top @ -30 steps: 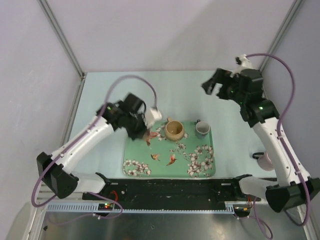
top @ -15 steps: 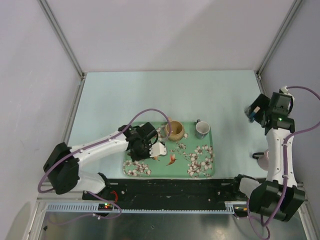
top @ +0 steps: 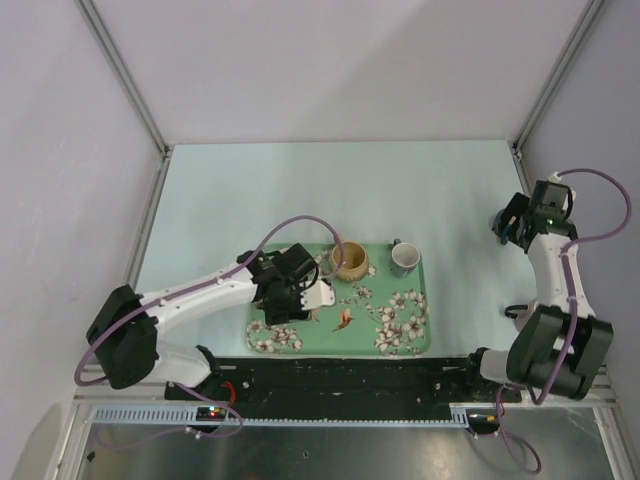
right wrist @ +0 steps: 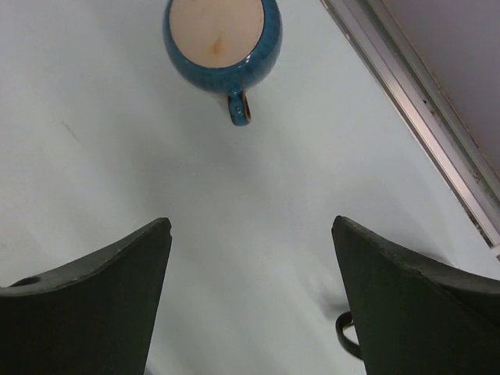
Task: Turn the mug right side up
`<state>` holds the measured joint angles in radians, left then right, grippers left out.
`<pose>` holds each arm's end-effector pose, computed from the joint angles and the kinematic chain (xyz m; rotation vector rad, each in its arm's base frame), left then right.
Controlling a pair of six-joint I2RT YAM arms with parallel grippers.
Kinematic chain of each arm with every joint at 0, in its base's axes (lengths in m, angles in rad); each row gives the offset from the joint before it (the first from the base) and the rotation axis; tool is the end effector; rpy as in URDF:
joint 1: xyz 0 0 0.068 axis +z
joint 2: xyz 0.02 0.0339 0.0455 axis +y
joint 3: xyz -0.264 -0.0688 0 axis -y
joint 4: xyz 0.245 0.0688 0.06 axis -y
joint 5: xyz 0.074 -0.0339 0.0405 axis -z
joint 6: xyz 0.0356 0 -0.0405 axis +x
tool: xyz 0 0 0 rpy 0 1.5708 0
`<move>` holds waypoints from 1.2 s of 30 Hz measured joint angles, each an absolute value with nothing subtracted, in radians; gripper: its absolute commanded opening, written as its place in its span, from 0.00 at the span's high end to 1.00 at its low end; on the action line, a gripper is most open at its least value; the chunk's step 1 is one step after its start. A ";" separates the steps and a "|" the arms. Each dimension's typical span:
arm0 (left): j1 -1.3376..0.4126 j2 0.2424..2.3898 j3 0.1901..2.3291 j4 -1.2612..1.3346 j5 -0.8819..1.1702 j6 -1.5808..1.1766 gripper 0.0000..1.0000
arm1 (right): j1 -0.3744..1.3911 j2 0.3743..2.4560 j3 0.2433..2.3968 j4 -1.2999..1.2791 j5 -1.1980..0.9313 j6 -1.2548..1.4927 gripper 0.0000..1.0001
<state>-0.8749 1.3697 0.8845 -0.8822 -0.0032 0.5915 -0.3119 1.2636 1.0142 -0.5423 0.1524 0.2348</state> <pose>0.1502 -0.1796 0.2036 1.9669 2.1845 -0.0377 0.2545 -0.0877 0.2851 0.7084 2.2526 -0.2174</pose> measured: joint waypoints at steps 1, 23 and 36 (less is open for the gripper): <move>-0.875 1.361 0.896 -0.892 -0.006 0.588 0.33 | -0.312 1.295 1.014 -0.530 0.157 0.226 0.13; -0.783 1.215 1.266 -1.103 0.039 0.545 0.31 | -0.315 1.866 1.201 -0.398 0.221 0.043 0.48; -0.749 1.268 1.327 -1.119 0.056 0.538 0.29 | -0.316 1.945 1.315 -0.432 0.210 -0.003 1.00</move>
<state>-0.7486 1.2682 1.3266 -1.1194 0.0559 0.5381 -0.3164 1.9450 1.3148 -0.4316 0.2100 -0.0029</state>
